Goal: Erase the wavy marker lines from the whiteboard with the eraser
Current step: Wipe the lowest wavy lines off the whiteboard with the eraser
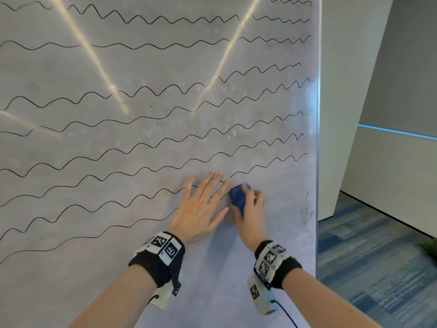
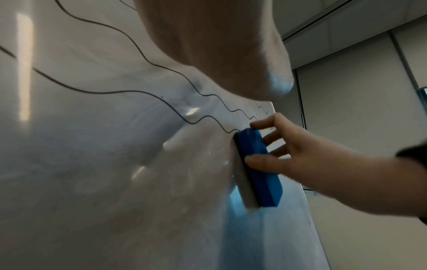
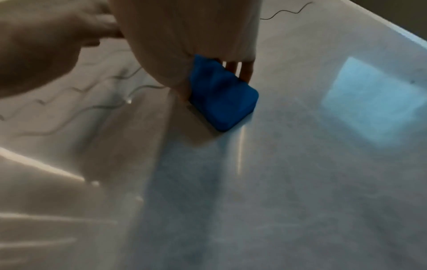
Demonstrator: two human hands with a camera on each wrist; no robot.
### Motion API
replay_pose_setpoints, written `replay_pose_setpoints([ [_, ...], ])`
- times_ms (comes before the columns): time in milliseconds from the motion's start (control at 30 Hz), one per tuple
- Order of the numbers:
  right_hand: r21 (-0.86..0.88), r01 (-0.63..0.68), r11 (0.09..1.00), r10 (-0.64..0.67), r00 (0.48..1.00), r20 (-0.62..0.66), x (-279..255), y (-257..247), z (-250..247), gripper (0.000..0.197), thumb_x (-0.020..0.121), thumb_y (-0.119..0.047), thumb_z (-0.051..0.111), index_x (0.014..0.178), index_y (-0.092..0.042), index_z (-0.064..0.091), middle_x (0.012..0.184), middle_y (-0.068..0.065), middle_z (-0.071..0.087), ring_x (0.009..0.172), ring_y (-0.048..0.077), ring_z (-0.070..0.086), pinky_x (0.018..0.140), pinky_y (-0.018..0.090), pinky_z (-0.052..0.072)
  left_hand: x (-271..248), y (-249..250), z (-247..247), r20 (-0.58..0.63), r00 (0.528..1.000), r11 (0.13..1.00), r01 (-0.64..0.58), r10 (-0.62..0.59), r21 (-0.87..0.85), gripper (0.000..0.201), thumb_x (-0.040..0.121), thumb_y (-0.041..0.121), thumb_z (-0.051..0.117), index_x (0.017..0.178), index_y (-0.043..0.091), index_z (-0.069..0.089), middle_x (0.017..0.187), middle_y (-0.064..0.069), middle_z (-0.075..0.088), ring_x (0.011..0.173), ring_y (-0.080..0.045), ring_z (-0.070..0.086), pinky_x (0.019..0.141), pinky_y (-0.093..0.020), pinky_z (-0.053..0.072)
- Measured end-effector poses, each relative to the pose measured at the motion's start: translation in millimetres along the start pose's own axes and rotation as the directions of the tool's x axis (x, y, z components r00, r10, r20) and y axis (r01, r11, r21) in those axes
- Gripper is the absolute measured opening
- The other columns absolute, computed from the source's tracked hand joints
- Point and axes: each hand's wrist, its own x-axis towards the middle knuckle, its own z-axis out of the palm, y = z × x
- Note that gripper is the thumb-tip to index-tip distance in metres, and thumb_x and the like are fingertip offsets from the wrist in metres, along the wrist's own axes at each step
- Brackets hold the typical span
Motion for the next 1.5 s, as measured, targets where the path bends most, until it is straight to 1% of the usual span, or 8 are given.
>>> replay_pose_setpoints([
  [133, -0.069, 0.122, 0.990, -0.116, 0.989, 0.090, -14, 23, -10, 0.067, 0.082, -0.005, 0.064, 0.136, -0.024, 0.030, 0.124, 0.011, 0.038, 0.109, 0.032, 0.041, 0.090, 0.042, 0.045, 2, -1, 0, 0.011, 1.000, 1.000, -0.001, 0.000, 0.014, 0.061, 0.097, 0.046, 0.035, 0.149, 0.013, 0.038, 0.154, -0.010, 0.037, 0.143, -0.025, 0.032, 0.113, -0.053, 0.020],
  [300, 0.070, -0.257, 0.964, 0.264, 0.956, -0.131, 17, 44, -17, 0.062, 0.083, -0.006, 0.066, 0.137, -0.003, 0.036, 0.118, 0.021, 0.039, 0.107, 0.040, 0.043, 0.097, 0.044, 0.038, -14, -14, -2, 0.016, 1.000, 0.999, 0.012, -0.013, 0.045, 0.061, 0.098, 0.047, 0.032, 0.148, 0.012, 0.039, 0.153, -0.010, 0.038, 0.142, -0.025, 0.034, 0.113, -0.054, 0.021],
  [567, -0.071, 0.094, 0.993, -0.091, 0.994, 0.054, -22, 7, 6, 0.068, 0.081, -0.006, 0.066, 0.134, -0.024, 0.028, 0.121, 0.013, 0.041, 0.104, 0.033, 0.043, 0.088, 0.042, 0.045, -5, -8, 0, 0.022, 1.000, 1.000, 0.002, -0.003, 0.030, 0.062, 0.097, 0.047, 0.037, 0.149, 0.013, 0.038, 0.154, -0.010, 0.035, 0.144, -0.024, 0.029, 0.113, -0.053, 0.018],
  [800, 0.010, -0.124, 0.992, 0.124, 0.987, -0.102, 6, 20, -2, 0.061, 0.082, -0.005, 0.064, 0.135, -0.012, 0.035, 0.119, 0.017, 0.037, 0.104, 0.036, 0.041, 0.090, 0.049, 0.042, -17, -20, -2, 0.018, 1.000, 1.000, 0.020, -0.020, 0.016, 0.061, 0.098, 0.047, 0.033, 0.149, 0.013, 0.038, 0.154, -0.010, 0.036, 0.144, -0.024, 0.029, 0.113, -0.054, 0.021],
  [1067, -0.120, 0.212, 0.970, -0.203, 0.976, 0.081, -18, -7, 3, 0.066, 0.077, -0.007, 0.067, 0.132, -0.022, 0.034, 0.119, 0.010, 0.045, 0.098, 0.032, 0.047, 0.086, 0.041, 0.044, -19, -22, -3, 0.017, 1.000, 1.000, 0.020, -0.020, 0.000, 0.061, 0.097, 0.046, 0.035, 0.148, 0.012, 0.039, 0.154, -0.010, 0.036, 0.144, -0.024, 0.029, 0.114, -0.053, 0.019],
  [1233, 0.039, -0.110, 0.993, 0.113, 0.992, -0.061, 1, 1, -2, 0.073, 0.077, -0.008, 0.070, 0.140, -0.017, 0.034, 0.123, 0.002, 0.046, 0.111, 0.021, 0.045, 0.098, 0.032, 0.033, -33, -36, -9, -0.002, 0.999, 0.999, 0.033, -0.033, 0.018, 0.061, 0.098, 0.046, 0.033, 0.148, 0.012, 0.038, 0.153, -0.011, 0.037, 0.143, -0.025, 0.032, 0.114, -0.054, 0.019],
  [1333, -0.105, 0.009, 0.994, -0.011, 1.000, -0.020, -14, -19, 7, 0.065, 0.073, -0.007, 0.071, 0.131, -0.017, 0.042, 0.119, 0.000, 0.052, 0.104, 0.022, 0.050, 0.091, 0.031, 0.024, -36, -39, -10, 0.001, 0.999, 0.999, 0.036, -0.036, 0.025, 0.061, 0.098, 0.046, 0.033, 0.148, 0.012, 0.039, 0.153, -0.011, 0.037, 0.143, -0.025, 0.032, 0.113, -0.054, 0.020],
  [1500, -0.273, 0.235, 0.933, -0.211, 0.971, 0.116, -22, -15, 1, 0.073, 0.062, -0.006, 0.075, 0.125, -0.025, 0.043, 0.119, -0.006, 0.056, 0.102, 0.016, 0.047, 0.081, 0.033, 0.027, -31, -34, -10, 0.009, 1.000, 1.000, 0.020, -0.020, 0.000, 0.061, 0.099, 0.047, 0.033, 0.148, 0.012, 0.038, 0.153, -0.011, 0.038, 0.142, -0.026, 0.033, 0.112, -0.055, 0.022],
])
